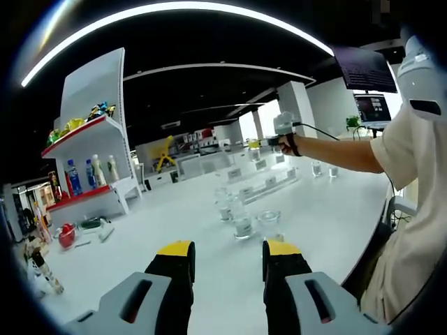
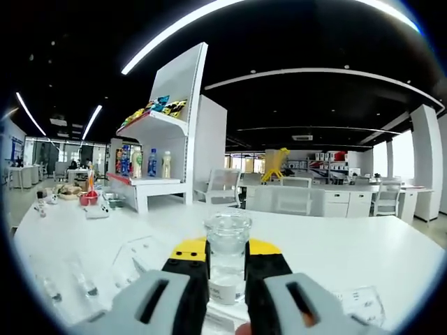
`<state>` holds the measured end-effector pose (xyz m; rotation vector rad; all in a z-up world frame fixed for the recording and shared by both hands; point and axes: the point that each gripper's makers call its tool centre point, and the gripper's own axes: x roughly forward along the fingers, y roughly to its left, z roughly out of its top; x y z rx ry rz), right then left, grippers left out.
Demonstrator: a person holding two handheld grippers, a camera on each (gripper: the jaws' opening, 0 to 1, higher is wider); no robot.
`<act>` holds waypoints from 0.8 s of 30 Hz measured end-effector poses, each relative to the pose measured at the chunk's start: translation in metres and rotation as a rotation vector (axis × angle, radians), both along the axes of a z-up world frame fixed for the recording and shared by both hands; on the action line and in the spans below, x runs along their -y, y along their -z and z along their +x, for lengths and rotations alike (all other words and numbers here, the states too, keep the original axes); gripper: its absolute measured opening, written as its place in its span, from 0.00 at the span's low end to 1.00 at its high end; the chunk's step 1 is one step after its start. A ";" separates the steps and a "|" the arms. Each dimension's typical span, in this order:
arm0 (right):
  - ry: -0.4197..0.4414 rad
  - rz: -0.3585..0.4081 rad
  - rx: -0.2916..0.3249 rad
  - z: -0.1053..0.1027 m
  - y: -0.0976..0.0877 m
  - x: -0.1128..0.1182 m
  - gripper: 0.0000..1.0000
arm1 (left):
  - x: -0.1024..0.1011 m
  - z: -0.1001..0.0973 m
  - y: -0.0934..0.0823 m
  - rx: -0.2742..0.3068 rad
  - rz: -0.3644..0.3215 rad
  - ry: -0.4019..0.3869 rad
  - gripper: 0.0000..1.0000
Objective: Identify the label on the chemical reagent bottle, grasp the chemical reagent bottle, and place it in the designated position on the reagent rack
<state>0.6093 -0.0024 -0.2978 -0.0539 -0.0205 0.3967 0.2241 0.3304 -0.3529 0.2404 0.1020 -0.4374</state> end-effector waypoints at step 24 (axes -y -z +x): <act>-0.006 0.007 -0.037 0.003 0.022 0.001 0.18 | 0.000 0.000 0.001 -0.002 0.000 -0.002 0.39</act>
